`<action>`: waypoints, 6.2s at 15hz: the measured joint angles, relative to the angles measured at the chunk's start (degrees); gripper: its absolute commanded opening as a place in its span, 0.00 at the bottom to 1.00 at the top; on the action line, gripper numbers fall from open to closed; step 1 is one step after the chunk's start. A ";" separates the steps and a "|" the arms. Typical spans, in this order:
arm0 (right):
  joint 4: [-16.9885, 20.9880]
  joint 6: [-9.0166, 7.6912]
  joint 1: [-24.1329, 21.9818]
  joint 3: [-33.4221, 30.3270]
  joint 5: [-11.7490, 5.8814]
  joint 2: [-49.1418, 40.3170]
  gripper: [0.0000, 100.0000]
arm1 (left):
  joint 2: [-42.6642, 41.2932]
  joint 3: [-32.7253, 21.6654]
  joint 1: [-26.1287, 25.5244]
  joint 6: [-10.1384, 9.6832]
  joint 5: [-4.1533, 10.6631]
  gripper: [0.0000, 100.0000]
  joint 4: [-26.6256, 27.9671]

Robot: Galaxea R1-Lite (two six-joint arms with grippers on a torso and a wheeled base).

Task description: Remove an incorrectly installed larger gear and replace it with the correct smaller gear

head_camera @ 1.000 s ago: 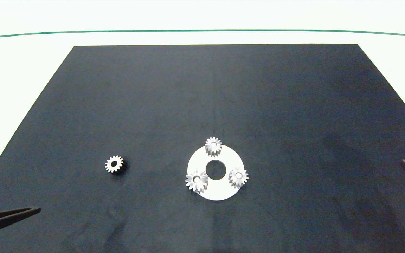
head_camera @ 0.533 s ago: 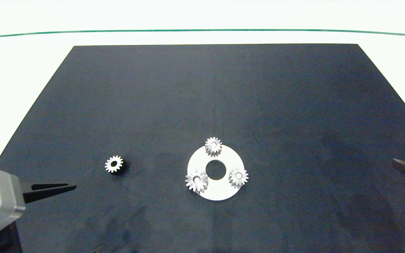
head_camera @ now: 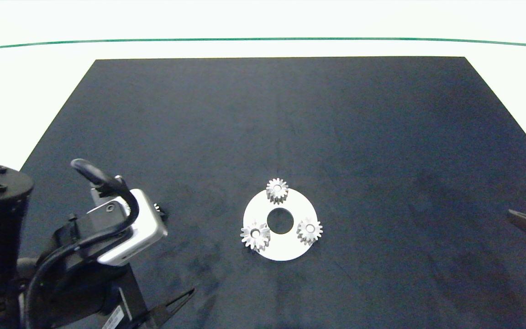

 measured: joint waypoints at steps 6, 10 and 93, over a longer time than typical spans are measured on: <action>0.83 -0.09 0.28 0.09 0.44 -0.55 1.00 | 9.73 -4.46 -1.79 -3.36 0.72 1.00 -0.11; 0.71 0.00 0.28 0.22 0.52 -0.28 1.00 | 14.77 -6.81 -4.90 -6.73 0.67 1.00 -1.32; 0.74 -0.17 0.37 -0.11 1.32 0.02 1.00 | 24.42 -24.94 5.05 -8.46 0.61 0.28 -0.24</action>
